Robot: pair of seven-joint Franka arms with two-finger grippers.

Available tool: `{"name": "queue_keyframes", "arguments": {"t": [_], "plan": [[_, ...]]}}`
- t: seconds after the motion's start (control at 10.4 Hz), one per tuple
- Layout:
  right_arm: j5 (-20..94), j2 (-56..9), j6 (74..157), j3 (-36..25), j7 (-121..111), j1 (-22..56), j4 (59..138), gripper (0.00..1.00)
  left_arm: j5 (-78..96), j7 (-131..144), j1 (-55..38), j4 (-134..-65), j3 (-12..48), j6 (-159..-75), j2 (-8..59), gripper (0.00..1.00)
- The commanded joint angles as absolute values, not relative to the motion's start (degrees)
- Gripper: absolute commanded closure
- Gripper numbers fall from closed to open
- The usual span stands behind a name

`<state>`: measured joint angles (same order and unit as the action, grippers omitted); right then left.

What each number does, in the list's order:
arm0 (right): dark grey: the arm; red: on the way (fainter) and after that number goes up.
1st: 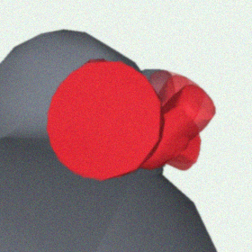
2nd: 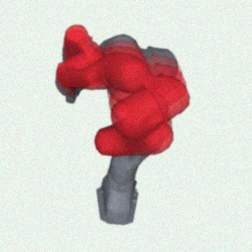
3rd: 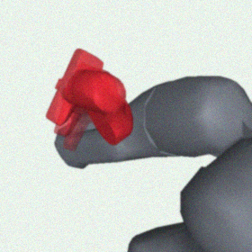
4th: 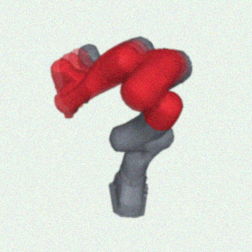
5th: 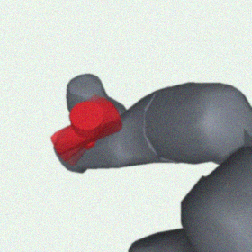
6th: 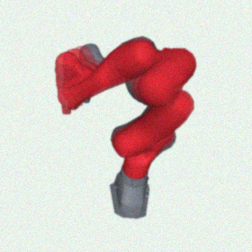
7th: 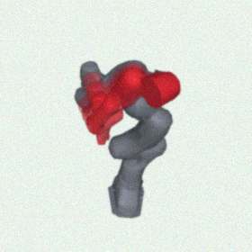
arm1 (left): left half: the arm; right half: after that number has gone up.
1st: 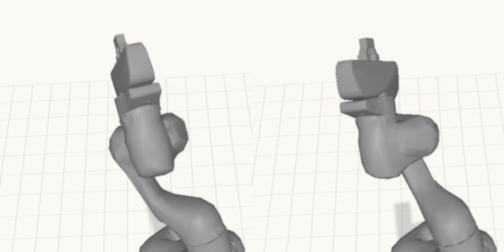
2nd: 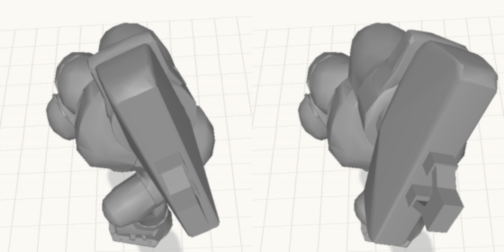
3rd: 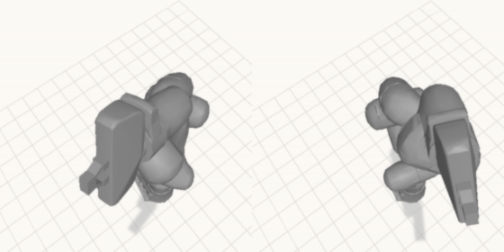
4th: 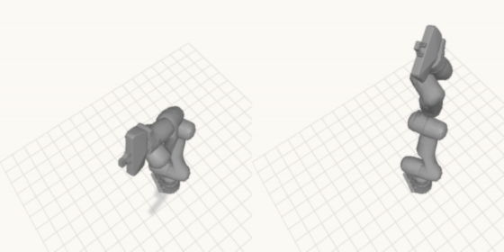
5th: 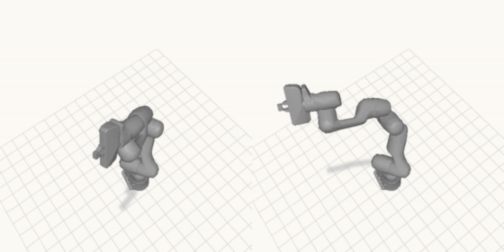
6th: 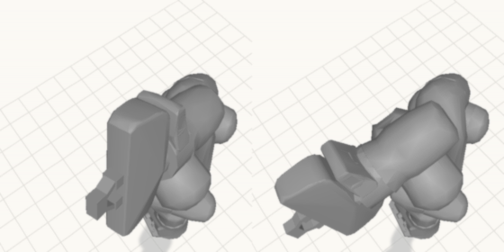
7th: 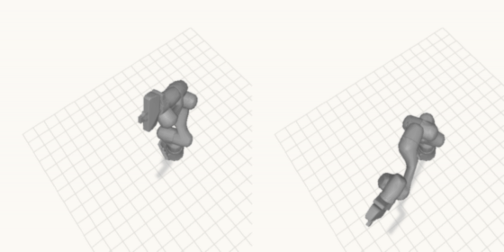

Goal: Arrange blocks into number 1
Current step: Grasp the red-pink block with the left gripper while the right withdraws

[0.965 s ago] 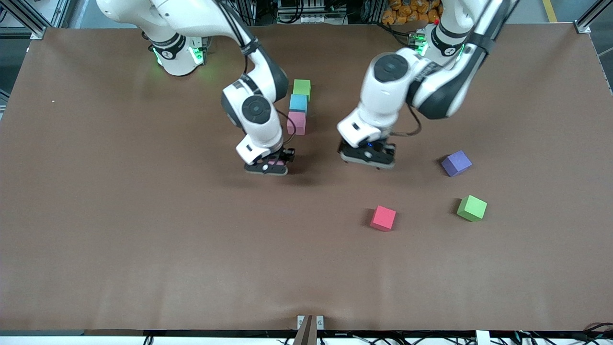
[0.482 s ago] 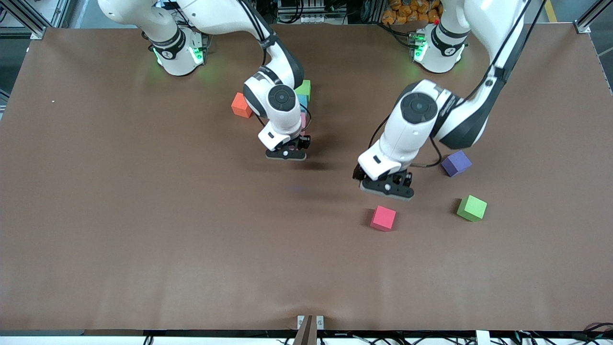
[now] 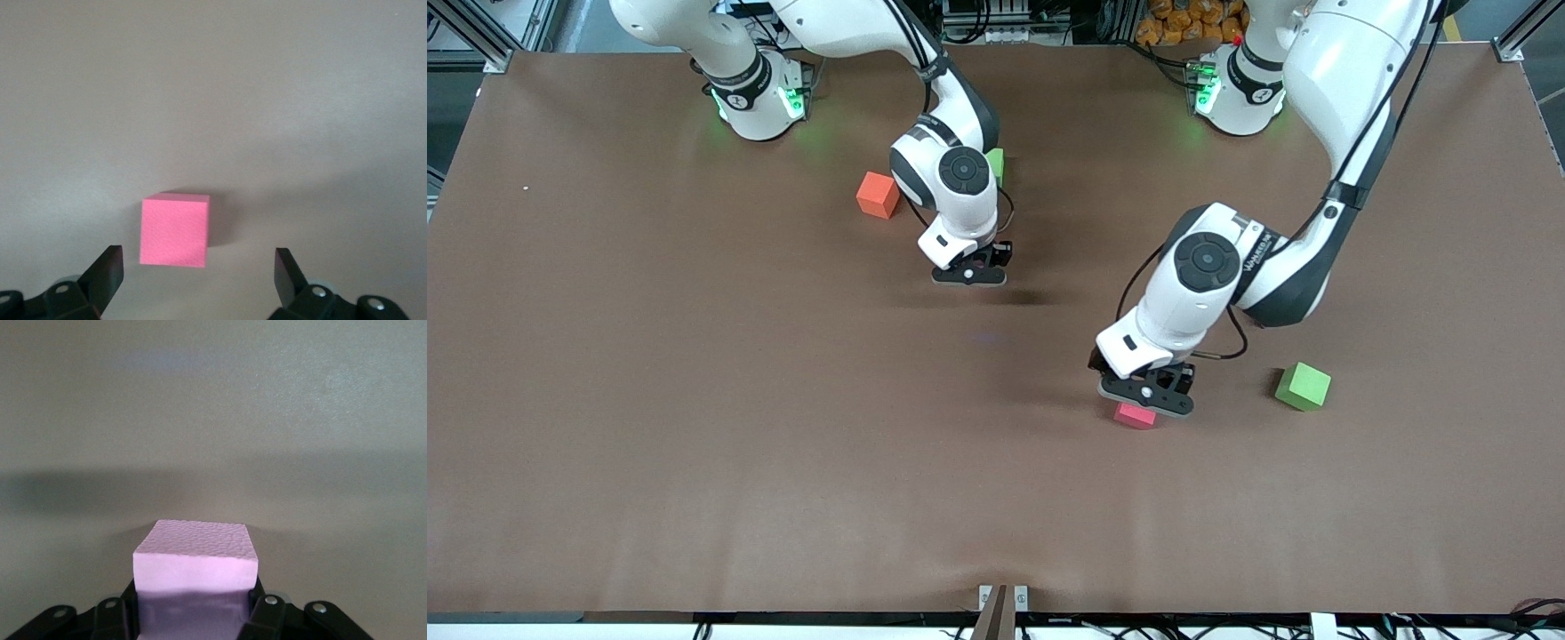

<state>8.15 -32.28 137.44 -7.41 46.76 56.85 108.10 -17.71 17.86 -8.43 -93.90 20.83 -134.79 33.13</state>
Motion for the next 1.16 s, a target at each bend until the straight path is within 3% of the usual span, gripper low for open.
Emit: {"name": "queue_keyframes", "arguments": {"t": [0.0,0.58,0.77,1.06], "plan": [[9.76,-31.55,138.08,-7.56,47.29,58.44,111.00,1.00,-18.90,16.53,-8.26,-92.81,20.92,-134.56,33.66,0.00],[9.84,-30.76,138.08,-7.65,47.37,60.29,112.59,1.00,-21.71,13.46,-6.86,-92.73,20.21,-136.67,37.70,0.00],[9.93,-30.76,137.46,-7.73,50.25,60.29,112.41,0.01,-21.71,13.45,-7.03,-92.72,20.21,-138.68,39.72,0.00],[9.93,-28.84,137.29,-7.91,51.86,59.77,112.06,0.00,-21.88,13.63,-7.56,-92.72,20.13,-139.91,41.30,0.00]]}}
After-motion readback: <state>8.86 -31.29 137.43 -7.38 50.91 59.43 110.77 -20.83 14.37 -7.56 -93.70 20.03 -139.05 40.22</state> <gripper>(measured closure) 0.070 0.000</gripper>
